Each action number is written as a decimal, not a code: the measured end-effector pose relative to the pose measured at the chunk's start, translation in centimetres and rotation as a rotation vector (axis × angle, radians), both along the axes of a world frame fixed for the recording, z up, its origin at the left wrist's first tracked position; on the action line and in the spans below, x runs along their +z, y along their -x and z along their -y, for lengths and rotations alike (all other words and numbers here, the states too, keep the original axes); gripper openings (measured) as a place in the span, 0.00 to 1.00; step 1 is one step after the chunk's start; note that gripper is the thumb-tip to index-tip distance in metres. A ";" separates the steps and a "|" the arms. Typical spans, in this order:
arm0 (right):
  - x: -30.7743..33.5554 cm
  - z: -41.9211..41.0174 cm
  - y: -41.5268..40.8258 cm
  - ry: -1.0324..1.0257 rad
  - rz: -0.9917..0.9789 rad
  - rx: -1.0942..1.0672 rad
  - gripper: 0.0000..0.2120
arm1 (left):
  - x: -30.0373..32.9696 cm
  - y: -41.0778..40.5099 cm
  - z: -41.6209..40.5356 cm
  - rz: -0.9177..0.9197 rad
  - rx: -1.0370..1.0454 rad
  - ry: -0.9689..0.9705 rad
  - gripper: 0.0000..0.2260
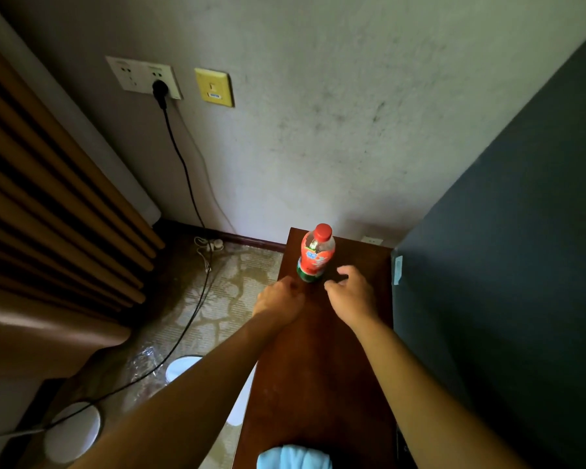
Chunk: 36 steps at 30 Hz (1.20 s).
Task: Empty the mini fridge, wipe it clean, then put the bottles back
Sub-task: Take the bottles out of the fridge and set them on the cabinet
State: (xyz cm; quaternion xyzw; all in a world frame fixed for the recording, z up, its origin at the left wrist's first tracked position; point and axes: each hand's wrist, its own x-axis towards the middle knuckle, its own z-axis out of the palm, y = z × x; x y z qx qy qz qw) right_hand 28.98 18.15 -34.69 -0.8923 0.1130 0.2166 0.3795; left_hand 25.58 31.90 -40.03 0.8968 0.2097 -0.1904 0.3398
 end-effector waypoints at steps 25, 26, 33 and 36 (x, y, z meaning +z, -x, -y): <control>-0.4 11.0 19.3 -0.052 -0.038 0.130 0.06 | 2.9 17.5 7.7 0.140 -0.157 0.128 0.04; -0.5 11.8 19.7 -0.059 -0.038 0.145 0.06 | 3.0 17.8 8.3 0.131 -0.155 0.127 0.05; -1.0 19.3 21.5 -0.084 -0.038 0.137 0.06 | 4.4 19.4 14.9 0.127 -0.215 0.073 0.07; -1.1 22.8 22.2 -0.096 -0.042 0.093 0.05 | 4.8 20.1 18.0 0.133 -0.263 0.056 0.05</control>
